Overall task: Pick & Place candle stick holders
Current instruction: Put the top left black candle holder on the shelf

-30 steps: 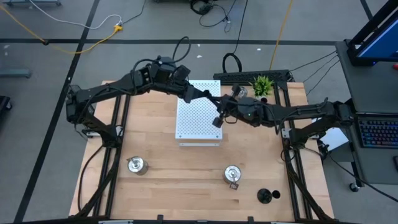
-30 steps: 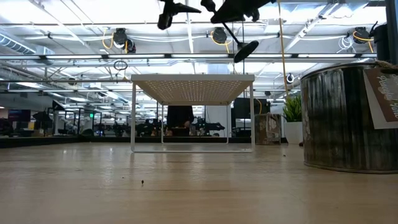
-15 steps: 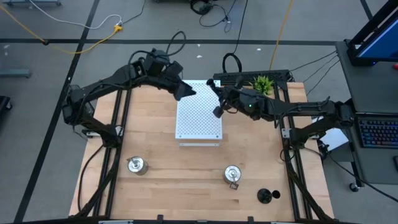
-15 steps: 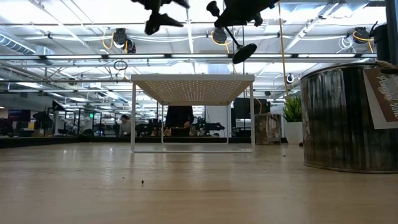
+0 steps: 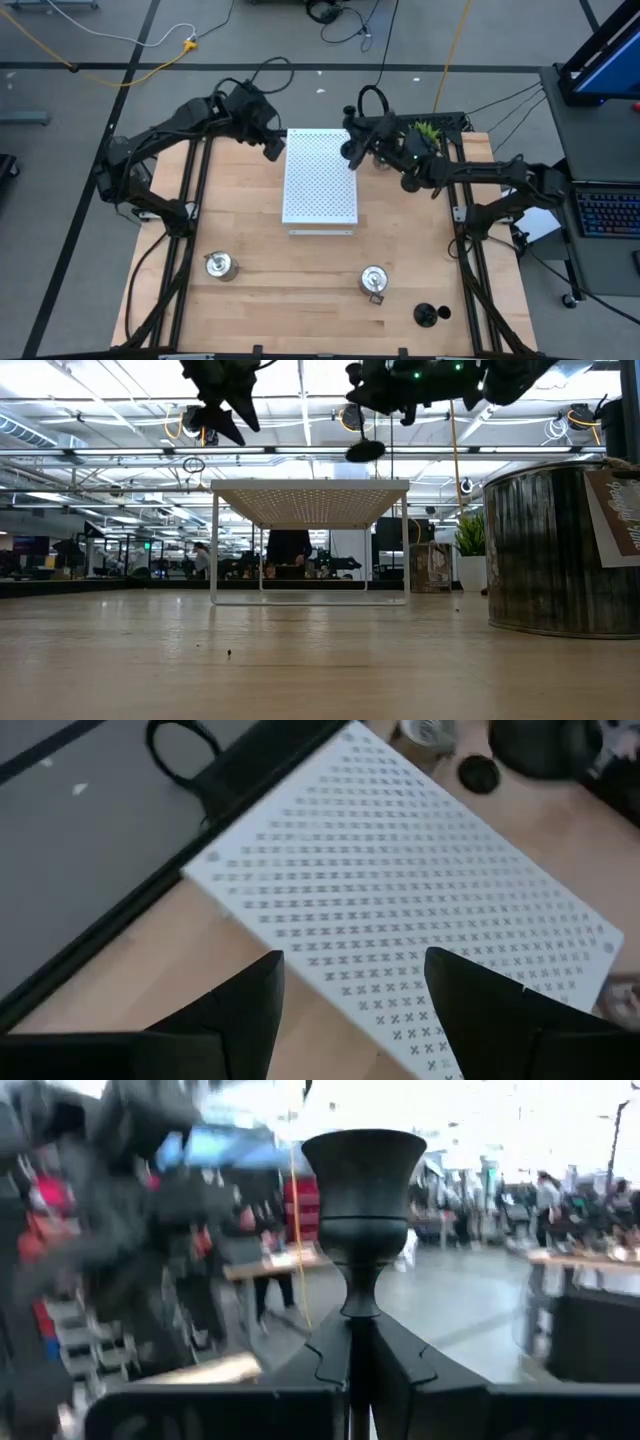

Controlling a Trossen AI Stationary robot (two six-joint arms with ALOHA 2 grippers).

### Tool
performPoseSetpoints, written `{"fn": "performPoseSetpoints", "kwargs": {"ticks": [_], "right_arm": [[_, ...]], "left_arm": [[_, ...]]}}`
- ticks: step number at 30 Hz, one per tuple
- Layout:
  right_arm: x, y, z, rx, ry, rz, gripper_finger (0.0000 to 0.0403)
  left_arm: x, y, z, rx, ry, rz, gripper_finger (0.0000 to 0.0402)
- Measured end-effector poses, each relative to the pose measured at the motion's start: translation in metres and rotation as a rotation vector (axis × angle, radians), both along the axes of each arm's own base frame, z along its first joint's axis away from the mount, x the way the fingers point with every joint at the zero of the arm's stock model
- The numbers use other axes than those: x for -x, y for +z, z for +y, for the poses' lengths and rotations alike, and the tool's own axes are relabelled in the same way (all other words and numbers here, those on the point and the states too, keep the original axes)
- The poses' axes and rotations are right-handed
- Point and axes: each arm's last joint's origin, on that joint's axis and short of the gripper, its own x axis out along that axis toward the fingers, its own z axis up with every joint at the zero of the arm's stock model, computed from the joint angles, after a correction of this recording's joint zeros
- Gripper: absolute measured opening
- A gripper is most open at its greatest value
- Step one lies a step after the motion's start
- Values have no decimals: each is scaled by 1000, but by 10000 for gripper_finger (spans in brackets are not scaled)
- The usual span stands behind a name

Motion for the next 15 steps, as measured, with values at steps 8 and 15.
{"fn": "performPoseSetpoints", "kwargs": {"ticks": [8, 15], "right_arm": [[-8, -11, -12, 1, 45, -15, 6], [-21, -26, -19, 16, 37, -40, 6]], "left_arm": [[7, -20, 7, -7, -155, -202, 248], [52, -34, -5, -68, -138, -332, 248]]}}
